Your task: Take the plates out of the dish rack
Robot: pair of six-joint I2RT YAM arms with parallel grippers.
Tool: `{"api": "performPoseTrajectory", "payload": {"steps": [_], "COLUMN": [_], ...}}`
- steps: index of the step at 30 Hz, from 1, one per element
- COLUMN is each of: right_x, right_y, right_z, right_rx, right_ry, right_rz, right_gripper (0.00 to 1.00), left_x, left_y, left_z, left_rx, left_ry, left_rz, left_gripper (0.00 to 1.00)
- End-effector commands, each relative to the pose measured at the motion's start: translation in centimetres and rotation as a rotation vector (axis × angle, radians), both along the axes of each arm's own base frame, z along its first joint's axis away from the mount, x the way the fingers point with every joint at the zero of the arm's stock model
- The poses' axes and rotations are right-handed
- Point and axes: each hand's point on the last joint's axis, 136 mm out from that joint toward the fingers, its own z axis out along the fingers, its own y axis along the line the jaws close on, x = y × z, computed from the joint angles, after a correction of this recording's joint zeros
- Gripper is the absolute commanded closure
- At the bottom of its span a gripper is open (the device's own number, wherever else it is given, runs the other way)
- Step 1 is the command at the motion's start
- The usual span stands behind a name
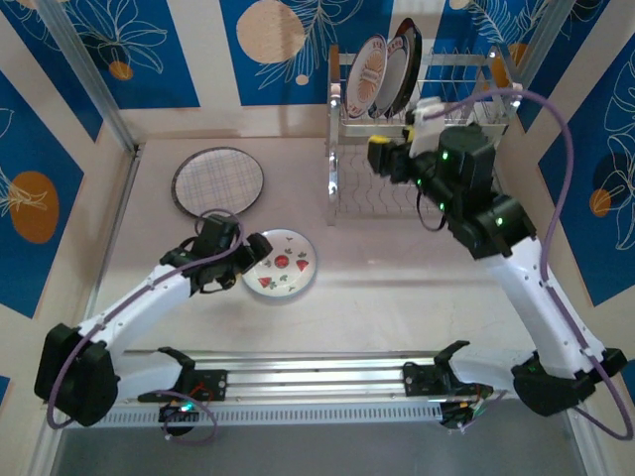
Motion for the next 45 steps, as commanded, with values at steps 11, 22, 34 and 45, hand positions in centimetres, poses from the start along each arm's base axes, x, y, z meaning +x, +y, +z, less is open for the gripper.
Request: {"api": "performPoseTrajectory", "payload": {"steps": [11, 22, 34, 45], "right_x": [11.5, 17.6, 19.8, 21.0], "right_y": [-4.5, -5.3, -6.9, -6.7], "right_z": [5.0, 4.8, 3.5, 3.0], "right_rx": [0.148, 0.145, 0.210, 0.260], "right_ry": [-0.031, -0.025, 0.022, 0.037], "right_rz": [-0.119, -0.193, -0.231, -0.220], "right_gripper": [0.27, 0.30, 0.41, 0.49], "left_x": [2.7, 2.1, 2.1, 2.3], "left_y": [-2.8, -4.2, -3.9, -4.2], "left_z": [18.4, 27.4, 28.4, 28.6], "left_rx": [-0.134, -0.254, -0.279, -0.292], "left_ry": [-0.466, -0.692, -0.709, -0.713], "left_rz": [-0.206, -0.306, -0.306, -0.312], "left_gripper": [0.01, 0.00, 0.00, 0.00]}}
